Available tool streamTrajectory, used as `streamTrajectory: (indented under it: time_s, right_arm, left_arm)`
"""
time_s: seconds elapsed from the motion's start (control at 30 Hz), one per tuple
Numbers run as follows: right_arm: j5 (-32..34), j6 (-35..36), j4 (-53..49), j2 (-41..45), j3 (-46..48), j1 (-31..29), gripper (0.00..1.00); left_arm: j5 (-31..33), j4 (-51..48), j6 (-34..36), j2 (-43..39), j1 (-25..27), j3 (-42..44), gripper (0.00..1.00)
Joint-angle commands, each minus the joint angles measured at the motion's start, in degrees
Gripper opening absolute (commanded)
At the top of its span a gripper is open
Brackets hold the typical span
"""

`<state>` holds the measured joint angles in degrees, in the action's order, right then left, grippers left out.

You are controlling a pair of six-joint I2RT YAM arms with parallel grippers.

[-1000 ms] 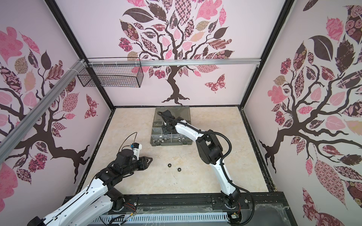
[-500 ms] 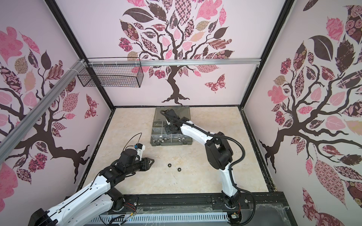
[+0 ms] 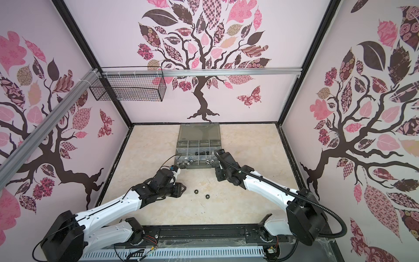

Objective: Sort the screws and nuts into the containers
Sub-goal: 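Withdraw the right gripper while the left gripper lowers toward the dark nuts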

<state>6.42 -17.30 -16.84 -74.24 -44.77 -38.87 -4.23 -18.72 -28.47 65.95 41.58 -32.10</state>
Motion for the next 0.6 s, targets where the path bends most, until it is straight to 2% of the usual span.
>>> streamTrajectory:
  time_s: [0.0,0.3,0.57]
  right_arm:
    - [0.5,-4.8,0.7,6.1,3.4,0.2,0.48]
    - [0.2,-5.6,0.1,9.6,6.7,0.3,0.49]
    - [0.9,-4.7,-1.9,11.5,5.9,0.4,0.50]
  left_arm:
    - [2.6,1.1,2.0,5.2,2.7,-4.3,0.40]
    - [5.7,0.7,2.8,18.5,8.8,-12.4,0.41]
    - [8.7,-1.1,2.6,24.1,10.7,-15.9,0.41]
